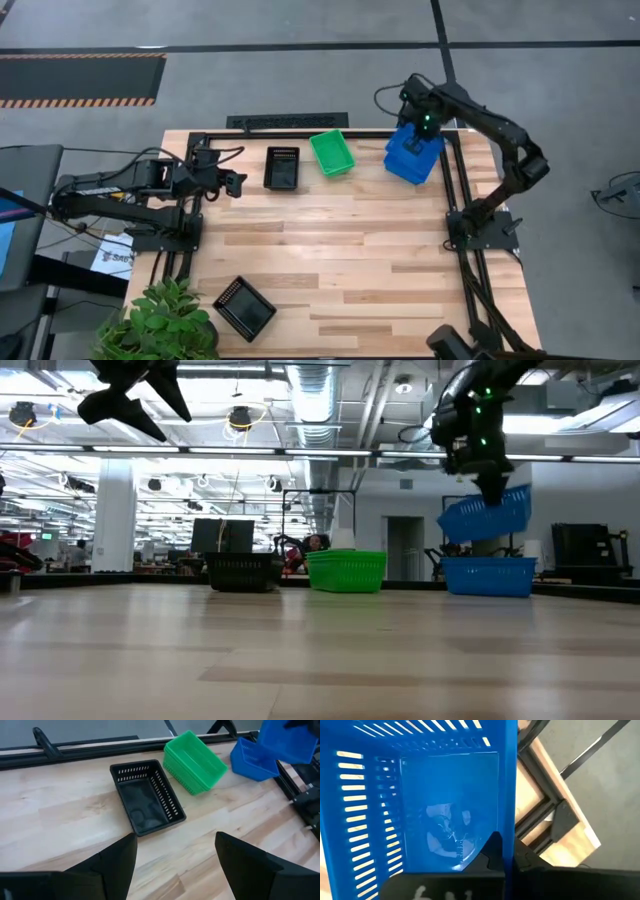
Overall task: Stack baskets by color
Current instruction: Stack the blue bin on the stacked blue bin
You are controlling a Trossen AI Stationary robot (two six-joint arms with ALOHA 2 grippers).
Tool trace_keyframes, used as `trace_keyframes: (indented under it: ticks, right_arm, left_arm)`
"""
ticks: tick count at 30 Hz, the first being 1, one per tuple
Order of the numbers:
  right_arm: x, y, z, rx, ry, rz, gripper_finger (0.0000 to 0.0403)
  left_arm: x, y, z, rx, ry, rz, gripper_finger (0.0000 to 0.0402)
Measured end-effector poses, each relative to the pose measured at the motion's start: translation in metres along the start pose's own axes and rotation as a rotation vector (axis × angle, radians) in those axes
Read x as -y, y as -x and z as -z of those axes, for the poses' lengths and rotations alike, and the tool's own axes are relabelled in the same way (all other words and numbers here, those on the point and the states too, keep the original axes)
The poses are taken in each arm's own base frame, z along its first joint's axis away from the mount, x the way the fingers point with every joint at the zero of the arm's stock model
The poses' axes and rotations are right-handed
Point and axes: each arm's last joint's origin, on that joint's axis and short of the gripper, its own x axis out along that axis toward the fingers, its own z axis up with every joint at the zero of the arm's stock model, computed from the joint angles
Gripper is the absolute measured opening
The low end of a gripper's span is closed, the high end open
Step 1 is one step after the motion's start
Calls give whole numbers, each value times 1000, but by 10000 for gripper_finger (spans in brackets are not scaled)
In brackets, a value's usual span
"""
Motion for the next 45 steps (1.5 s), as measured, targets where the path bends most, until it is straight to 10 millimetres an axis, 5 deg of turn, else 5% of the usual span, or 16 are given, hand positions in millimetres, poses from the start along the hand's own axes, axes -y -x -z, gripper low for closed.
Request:
trace_keyframes:
  ticks: [17,26,45]
  right_arm:
    - [-17,-53,7,23,30,19,3]
    - [-25,-55,3,88,-120,-198,5]
    - [-21,-55,-3,141,-373,-349,21]
  left_arm:
    - [-2,-2,-3,0,21,-13,256]
    - [-2,-2,-3,7,21,-17,256]
    - [-3,-2,-4,30,74,-31,256]
